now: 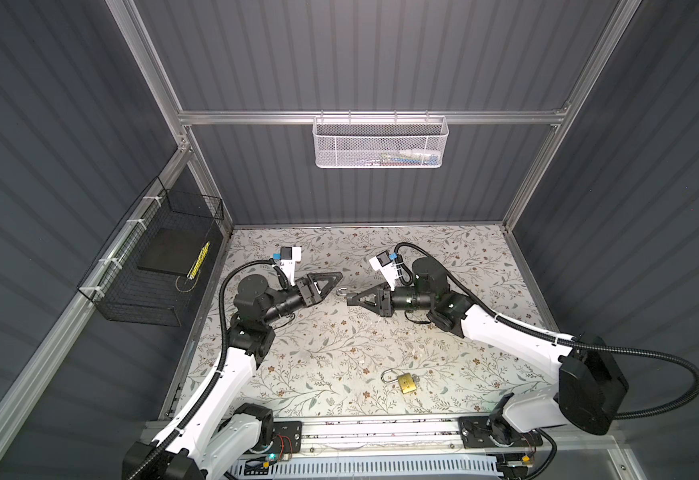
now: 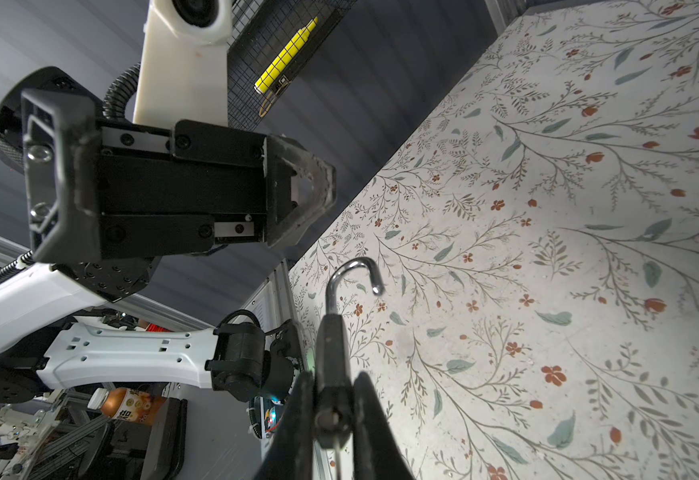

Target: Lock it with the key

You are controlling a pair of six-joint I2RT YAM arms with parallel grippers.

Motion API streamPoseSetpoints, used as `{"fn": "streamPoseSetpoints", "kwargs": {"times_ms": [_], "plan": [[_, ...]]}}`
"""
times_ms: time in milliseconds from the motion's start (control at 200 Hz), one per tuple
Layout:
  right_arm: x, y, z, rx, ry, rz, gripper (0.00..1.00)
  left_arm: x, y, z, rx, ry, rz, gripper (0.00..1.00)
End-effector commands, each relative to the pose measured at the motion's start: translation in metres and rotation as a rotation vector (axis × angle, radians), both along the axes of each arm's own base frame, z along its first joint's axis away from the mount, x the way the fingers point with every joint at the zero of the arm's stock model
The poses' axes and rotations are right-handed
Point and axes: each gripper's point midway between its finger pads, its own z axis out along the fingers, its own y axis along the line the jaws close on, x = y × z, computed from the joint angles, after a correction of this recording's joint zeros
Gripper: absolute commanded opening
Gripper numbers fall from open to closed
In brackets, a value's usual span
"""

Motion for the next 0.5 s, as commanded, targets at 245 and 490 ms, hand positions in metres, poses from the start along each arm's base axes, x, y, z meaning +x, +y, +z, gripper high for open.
{"fn": "streamPoseSetpoints", "kwargs": {"times_ms": [245, 490], "plan": [[-0.005, 0.009, 0.027, 0.054, -0.061, 0.057, 0.0, -0.006, -0.004, -0.017, 0.053, 0.017, -0.042, 0.79], [-0.002, 0.011, 0.026, 0.059, -0.058, 0.056, 0.0, -0.009, -0.004, -0.02, 0.061, 0.022, -0.053, 0.78]]}}
